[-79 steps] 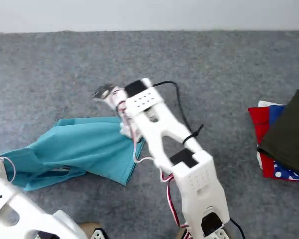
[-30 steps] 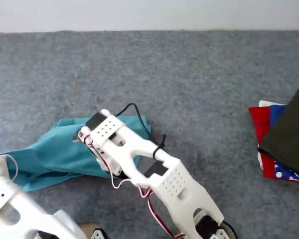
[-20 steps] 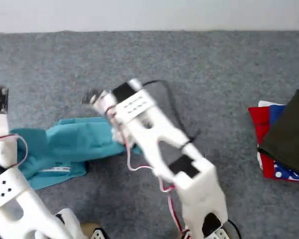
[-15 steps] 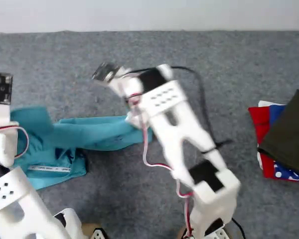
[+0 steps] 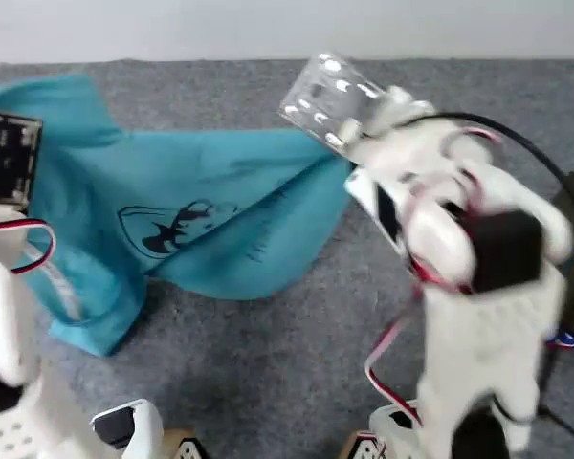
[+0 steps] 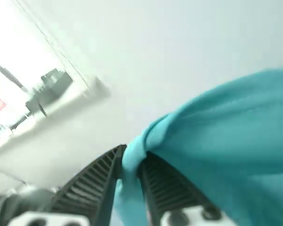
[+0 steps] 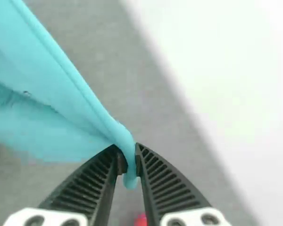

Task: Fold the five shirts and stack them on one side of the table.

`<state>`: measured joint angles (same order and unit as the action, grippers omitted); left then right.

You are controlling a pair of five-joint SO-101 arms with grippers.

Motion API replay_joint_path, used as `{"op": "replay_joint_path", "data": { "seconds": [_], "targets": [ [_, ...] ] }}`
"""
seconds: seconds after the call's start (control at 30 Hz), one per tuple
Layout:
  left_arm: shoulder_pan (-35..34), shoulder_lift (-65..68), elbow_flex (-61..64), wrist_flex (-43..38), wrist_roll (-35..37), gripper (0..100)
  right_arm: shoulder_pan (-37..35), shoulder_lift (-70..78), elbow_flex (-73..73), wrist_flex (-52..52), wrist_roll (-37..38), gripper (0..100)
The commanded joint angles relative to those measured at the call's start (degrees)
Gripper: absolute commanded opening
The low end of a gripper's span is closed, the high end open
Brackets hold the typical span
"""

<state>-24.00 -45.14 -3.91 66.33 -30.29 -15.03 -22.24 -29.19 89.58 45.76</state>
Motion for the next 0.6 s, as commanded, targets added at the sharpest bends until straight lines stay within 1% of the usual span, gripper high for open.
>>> {"op": "replay_joint_path", "data": {
  "seconds": [0.0, 0.1, 0.3, 0.4, 0.57],
  "targets": [
    [1.93, -0.7, -6.64, -3.43, -0.09, 1, 3.38, -6.81, -1.58, -5.67, 3.25, 1.0],
    [2.46, -0.79, -10.33, -5.27, -0.09, 1, 5.67, -10.77, -1.58, -8.4, 4.66, 1.0],
    [2.29, -1.14, -16.84, -7.65, -0.35, 1, 11.65, -18.24, -1.58, -12.26, 5.01, 1.0],
    [2.37, -1.14, -19.56, -7.65, -2.64, 1, 14.37, -21.49, -1.58, -12.35, 5.01, 1.0],
    [2.2, -1.14, -26.24, -7.65, -3.43, 1, 18.24, -26.77, -1.58, -12.0, 5.01, 1.0]
  ]
}}
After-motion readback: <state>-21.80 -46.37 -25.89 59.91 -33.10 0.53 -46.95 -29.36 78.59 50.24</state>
